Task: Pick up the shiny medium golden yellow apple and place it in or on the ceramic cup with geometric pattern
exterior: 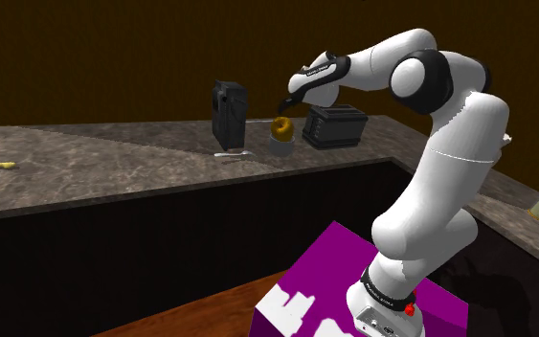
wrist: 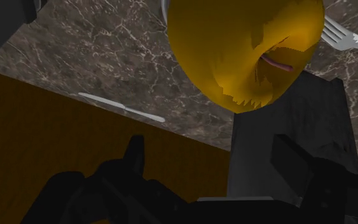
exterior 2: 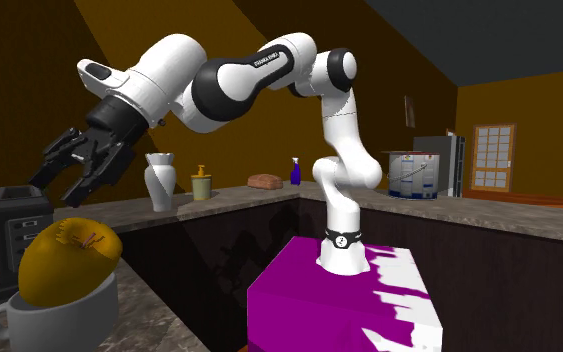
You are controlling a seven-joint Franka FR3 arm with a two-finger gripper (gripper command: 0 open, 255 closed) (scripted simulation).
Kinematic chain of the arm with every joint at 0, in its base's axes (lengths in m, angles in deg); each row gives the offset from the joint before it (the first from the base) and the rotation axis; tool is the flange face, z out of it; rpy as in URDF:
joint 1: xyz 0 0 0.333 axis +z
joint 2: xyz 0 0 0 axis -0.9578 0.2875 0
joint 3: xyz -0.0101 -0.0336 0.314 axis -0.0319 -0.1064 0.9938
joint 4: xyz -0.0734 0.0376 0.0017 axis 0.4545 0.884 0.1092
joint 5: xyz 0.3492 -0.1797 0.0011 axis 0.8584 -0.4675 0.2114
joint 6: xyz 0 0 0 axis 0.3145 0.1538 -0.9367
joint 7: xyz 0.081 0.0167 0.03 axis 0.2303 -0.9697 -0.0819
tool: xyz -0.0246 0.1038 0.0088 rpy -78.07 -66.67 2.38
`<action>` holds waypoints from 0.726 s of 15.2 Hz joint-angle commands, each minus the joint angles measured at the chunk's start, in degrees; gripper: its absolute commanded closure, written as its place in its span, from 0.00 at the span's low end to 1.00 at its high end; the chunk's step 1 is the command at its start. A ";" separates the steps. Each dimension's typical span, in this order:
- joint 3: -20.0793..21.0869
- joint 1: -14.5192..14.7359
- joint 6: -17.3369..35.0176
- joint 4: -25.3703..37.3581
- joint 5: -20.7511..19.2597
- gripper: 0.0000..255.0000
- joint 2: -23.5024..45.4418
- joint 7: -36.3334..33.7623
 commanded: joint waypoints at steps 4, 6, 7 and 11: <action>-0.03 -0.58 -3.10 -3.56 0.79 0.00 -6.62 0.57; -0.04 -0.57 -3.10 -3.56 0.79 0.00 -6.62 0.57; -0.04 -0.57 -3.10 -3.56 0.79 0.00 -6.62 0.57; -0.04 -0.57 -3.10 -3.56 0.79 0.00 -6.62 0.57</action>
